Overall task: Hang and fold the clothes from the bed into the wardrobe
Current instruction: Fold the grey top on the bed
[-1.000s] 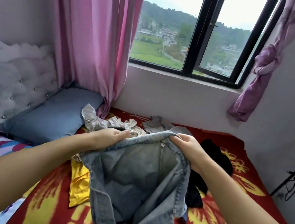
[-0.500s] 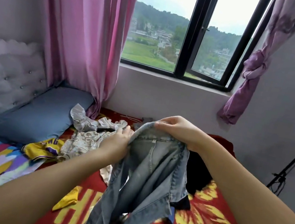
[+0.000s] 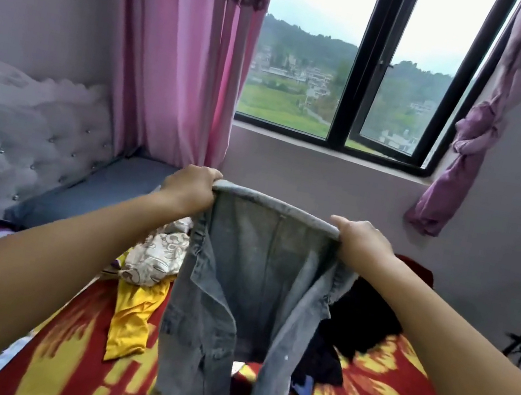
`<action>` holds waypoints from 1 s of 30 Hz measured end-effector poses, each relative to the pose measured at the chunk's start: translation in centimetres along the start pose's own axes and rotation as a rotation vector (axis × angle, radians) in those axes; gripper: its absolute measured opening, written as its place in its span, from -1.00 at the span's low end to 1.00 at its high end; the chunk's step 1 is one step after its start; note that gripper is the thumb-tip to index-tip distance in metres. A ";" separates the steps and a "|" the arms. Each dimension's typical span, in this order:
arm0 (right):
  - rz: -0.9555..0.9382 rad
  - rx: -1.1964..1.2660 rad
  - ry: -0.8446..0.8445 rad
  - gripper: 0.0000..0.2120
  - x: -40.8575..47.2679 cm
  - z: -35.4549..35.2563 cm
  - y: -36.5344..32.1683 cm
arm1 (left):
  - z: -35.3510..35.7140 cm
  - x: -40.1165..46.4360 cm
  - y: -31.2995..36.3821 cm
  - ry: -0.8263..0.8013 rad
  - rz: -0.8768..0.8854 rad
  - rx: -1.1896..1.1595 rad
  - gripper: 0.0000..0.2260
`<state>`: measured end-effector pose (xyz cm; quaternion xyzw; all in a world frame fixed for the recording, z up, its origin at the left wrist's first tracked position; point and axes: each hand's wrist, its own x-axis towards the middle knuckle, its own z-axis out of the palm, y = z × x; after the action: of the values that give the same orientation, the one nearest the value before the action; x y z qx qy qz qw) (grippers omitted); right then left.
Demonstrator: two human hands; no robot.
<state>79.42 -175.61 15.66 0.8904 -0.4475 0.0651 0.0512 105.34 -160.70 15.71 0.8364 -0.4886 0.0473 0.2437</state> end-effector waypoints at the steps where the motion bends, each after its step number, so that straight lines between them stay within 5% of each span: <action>1: 0.023 0.002 -0.016 -0.55 0.1 0.1 0.2 | -0.2 -0.1 -0.3 -0.004 -0.024 -0.007 -0.65; 4: 0.066 0.048 -0.076 -0.70 0.1 -0.7 0.6 | -0.6 -0.5 -0.9 -0.035 -0.077 0.059 -0.66; 7: 0.151 0.255 -0.166 -0.76 0.4 -2.2 0.6 | -1.3 -0.3 0.1 -0.175 -0.189 -0.291 -0.60; 9: 0.235 0.599 -0.227 -0.77 0.7 -3.2 0.5 | -2.2 0.2 1.4 -0.209 -0.308 -0.583 -0.53; 12: 0.287 1.119 -0.212 -0.80 0.7 -4.8 0.9 | -4.2 0.3 3.2 -0.274 -0.395 -0.952 -0.74; 16: 0.190 1.607 -0.277 -0.93 0.1 -6.9 2.1 | -6.0 0.5 3.5 -0.371 -0.291 -1.249 -0.80; 19: 0.031 1.420 -0.171 -0.75 -0.2 -7.1 2.5 | -6.3 0.2 2.8 -0.264 -0.113 -1.001 -0.73; 24: -0.099 0.580 0.353 -0.85 -0.9 -6.9 1.2 | -7.5 -1.3 1.8 0.074 0.026 -0.425 -0.93; 30: -0.211 0.379 0.733 -0.83 -1.6 -8.3 1.1 | -9.6 -1.5 1.1 0.299 0.146 -0.100 -0.91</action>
<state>76.98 -173.80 23.63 0.8429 -0.2865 0.4528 0.0488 105.18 -155.53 24.07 0.7692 -0.5082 0.1641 0.3509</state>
